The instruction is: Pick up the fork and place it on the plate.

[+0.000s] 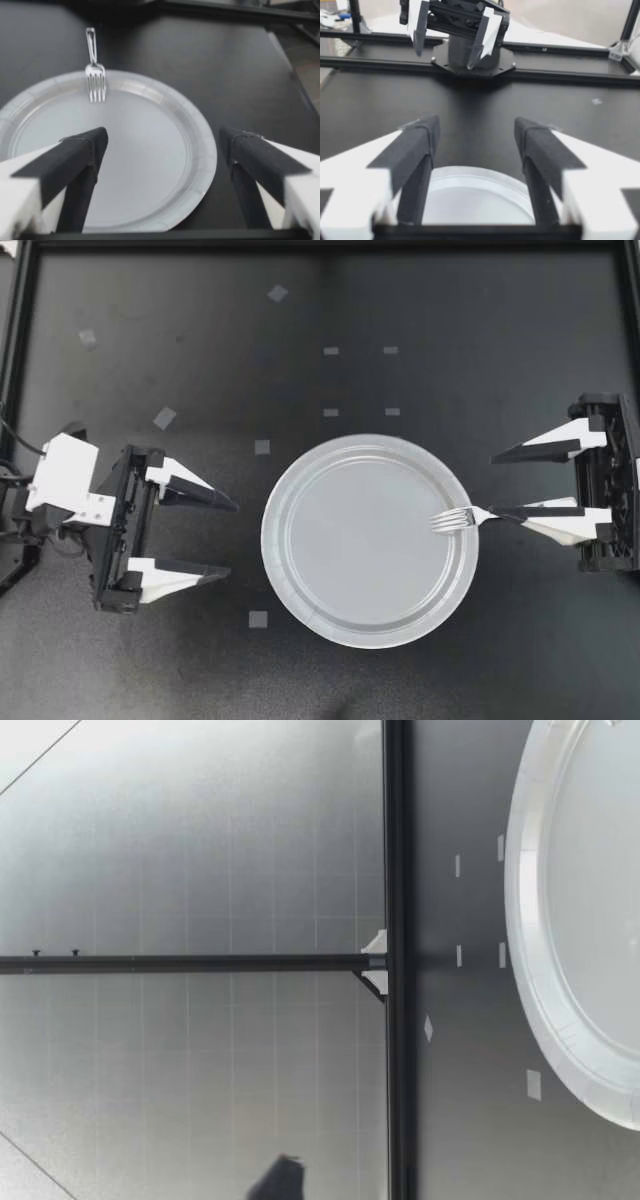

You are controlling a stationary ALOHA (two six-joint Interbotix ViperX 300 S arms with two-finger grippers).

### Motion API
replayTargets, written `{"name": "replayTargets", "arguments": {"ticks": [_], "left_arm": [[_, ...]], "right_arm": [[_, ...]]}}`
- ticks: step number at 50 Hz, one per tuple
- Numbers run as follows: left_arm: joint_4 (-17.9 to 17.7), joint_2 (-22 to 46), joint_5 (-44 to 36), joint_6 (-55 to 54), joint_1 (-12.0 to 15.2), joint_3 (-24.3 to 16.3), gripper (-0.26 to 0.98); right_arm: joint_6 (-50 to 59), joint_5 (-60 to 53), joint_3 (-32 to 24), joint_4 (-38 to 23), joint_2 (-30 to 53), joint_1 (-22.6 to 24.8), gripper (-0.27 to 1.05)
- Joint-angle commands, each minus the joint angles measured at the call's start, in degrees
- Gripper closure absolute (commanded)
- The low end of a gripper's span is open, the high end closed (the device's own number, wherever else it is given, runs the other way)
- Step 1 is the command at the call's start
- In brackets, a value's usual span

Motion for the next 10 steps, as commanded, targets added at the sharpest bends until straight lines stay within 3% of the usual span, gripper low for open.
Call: {"name": "replayTargets", "arguments": {"ticks": [1, 10], "left_arm": [[0.0, 0.35, 0.88, 0.09, 0.18, -1.14, -0.13], [0.0, 1.93, 0.79, 0.18, 0.18, -1.67, -0.13]], "right_arm": [[2.64, -0.44, -0.44, -0.18, 0.18, 0.35, 0.17], [5.19, -1.93, 0.0, -0.18, -0.18, 0.35, 0.17]]}}
